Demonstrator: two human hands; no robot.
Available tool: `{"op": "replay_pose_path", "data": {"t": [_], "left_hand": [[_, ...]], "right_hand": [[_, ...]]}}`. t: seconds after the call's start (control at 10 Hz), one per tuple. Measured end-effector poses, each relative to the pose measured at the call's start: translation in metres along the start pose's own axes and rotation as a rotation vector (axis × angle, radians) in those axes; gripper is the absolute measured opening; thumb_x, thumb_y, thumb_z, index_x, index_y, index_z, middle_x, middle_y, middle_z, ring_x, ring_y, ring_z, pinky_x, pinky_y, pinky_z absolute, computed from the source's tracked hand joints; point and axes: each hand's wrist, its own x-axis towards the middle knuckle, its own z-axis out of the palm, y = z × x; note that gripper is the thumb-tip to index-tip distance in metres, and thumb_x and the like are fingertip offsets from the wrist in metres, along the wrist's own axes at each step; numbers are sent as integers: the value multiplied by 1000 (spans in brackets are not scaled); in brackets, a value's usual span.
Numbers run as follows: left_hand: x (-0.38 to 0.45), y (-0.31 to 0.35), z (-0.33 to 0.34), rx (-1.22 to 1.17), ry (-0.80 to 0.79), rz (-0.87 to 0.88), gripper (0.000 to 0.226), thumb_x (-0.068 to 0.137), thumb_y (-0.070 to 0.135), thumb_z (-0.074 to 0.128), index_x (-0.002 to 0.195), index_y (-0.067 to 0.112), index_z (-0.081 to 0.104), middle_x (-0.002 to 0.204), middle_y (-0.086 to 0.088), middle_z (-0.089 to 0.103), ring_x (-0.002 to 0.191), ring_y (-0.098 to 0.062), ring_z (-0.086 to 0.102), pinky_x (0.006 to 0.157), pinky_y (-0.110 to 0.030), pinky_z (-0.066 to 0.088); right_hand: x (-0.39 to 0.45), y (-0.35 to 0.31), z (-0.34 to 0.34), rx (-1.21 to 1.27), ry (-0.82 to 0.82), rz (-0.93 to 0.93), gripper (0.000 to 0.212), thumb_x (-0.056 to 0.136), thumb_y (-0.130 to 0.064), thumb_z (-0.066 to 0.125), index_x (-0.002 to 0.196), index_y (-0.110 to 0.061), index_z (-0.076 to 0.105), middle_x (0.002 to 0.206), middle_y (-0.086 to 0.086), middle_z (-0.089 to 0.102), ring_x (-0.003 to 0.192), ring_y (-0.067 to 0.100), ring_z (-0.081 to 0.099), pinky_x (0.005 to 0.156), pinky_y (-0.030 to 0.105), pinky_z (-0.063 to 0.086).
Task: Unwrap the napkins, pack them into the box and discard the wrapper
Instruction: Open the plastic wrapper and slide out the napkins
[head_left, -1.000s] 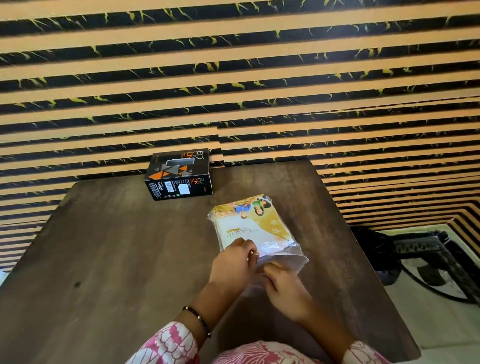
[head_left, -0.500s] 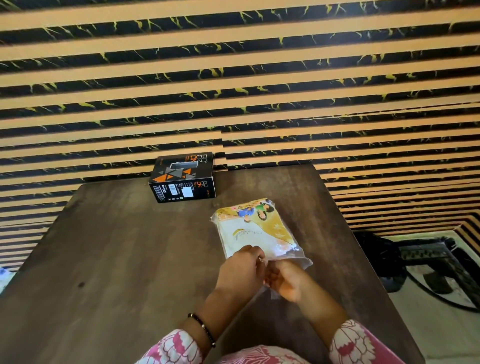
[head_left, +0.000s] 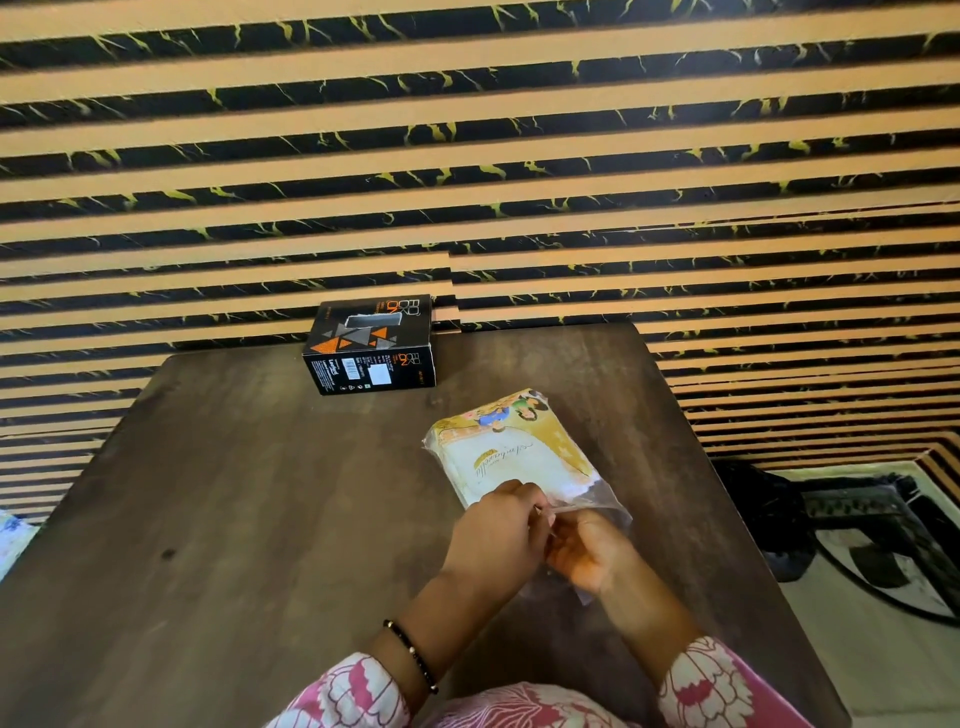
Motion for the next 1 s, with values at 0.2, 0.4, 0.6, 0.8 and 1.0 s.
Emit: {"op": "replay_pose_path", "data": {"t": [0.2,0.4,0.6,0.8,1.0], "left_hand": [[0,9,1,-99,40,23,14,90,31,50,97,23,59,99,4,64,89,-13,58,74,-28,49],[0,13,4,-168,30,53,12,88,26,54,96,20,61,96,2,66,85,-10,57,71,-18,43],[0,12,3,-215,62,39,9,87,23,55,92,19,62,93,2,66,83,-10,58,71,-24,48],[0,13,4,-197,82,42,11,88,25,55,95,19,61,96,1,66,87,-12,57,77,-26,48],[-2,13,2,-208,80,24,11,89,25,55,96,19,61,97,1,65,87,-12,58,74,-25,47]], "right_hand": [[-13,-3,5,-74,12,52,24,90,-7,47,111,-2,59,85,9,60,83,20,56,70,31,45],[1,-6,-1,-10,103,23,33,98,-4,26,70,-7,42,71,8,41,60,17,41,56,24,37],[-2,0,9,51,40,-14,21,94,-23,41,87,-15,59,69,3,65,73,16,59,49,24,47],[9,-10,5,52,56,-10,21,92,-18,47,100,-6,63,82,12,66,75,23,65,52,29,54],[10,-15,3,3,19,13,39,71,-18,74,106,-4,63,96,15,70,84,28,67,79,38,57]]}}
